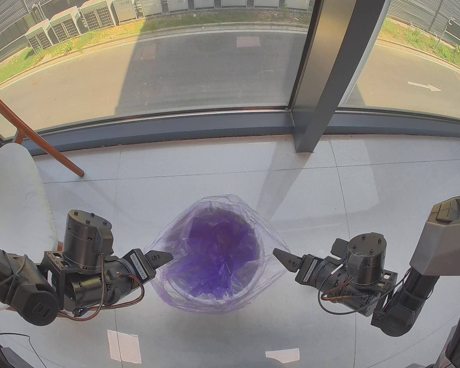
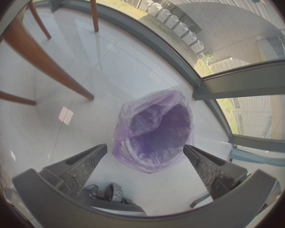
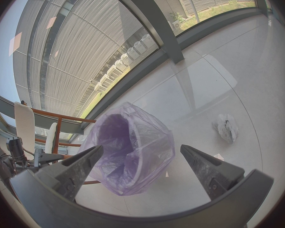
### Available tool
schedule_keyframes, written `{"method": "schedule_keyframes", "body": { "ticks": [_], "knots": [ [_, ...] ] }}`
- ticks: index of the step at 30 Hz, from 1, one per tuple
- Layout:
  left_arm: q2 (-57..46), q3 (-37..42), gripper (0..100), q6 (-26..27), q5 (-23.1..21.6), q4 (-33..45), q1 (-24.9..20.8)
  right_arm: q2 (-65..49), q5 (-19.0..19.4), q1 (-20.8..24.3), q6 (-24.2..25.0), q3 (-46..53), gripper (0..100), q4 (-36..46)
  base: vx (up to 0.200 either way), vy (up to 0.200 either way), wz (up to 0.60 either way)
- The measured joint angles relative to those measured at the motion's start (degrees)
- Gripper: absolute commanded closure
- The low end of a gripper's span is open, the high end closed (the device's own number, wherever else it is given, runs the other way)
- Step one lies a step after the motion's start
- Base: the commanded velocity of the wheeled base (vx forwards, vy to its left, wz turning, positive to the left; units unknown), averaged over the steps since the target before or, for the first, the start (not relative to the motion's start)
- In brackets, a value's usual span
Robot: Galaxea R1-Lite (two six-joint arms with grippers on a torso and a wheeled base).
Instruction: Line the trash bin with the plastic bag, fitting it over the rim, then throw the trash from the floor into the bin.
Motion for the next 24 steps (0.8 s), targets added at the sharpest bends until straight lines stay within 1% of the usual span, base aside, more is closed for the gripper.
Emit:
{"method": "schedule_keyframes", "body": {
  "ticks": [5, 7, 9, 10, 18, 22, 24],
  "knots": [
    [1.7, 0.0, 0, 8.3, 1.2, -0.2, 1.4, -1.3, -0.4, 0.6, 0.1, 0.4, 0, 0.0, 0.000, 0.000, 0.00],
    [2.6, 0.3, 0, 11.7, 1.4, -1.7, 2.5, -1.7, -0.5, 0.6, 0.1, 0.5, 0, 0.0, 0.000, 0.000, 0.00],
    [3.5, 0.6, 0, 13.0, 1.5, -3.7, 3.4, -1.8, -0.6, 0.6, 0.1, 0.5, 0, 0.0, 0.000, 0.000, 0.00],
    [4.2, 0.7, 100, 13.5, 1.6, -5.0, 4.0, -1.9, -0.6, 0.6, 0.1, 0.5, 0, 0.0, 0.000, 0.000, 0.00],
    [12.8, 1.9, 100, 16.5, 2.9, -21.7, 7.3, -2.2, -0.7, 0.7, 0.1, 0.5, 0, -0.1, 0.000, 0.000, 0.00],
    [17.6, 3.0, 100, 17.1, 3.7, -28.2, 7.9, -2.3, -0.7, 0.4, 0.3, 0.5, 0, -0.1, 0.000, 0.000, 0.00],
    [19.3, 3.4, 100, 17.5, 4.1, -29.9, 8.3, -2.3, -0.7, 0.3, 0.7, 0.7, 0, -0.1, 0.000, 0.000, 0.00]
  ]
}}
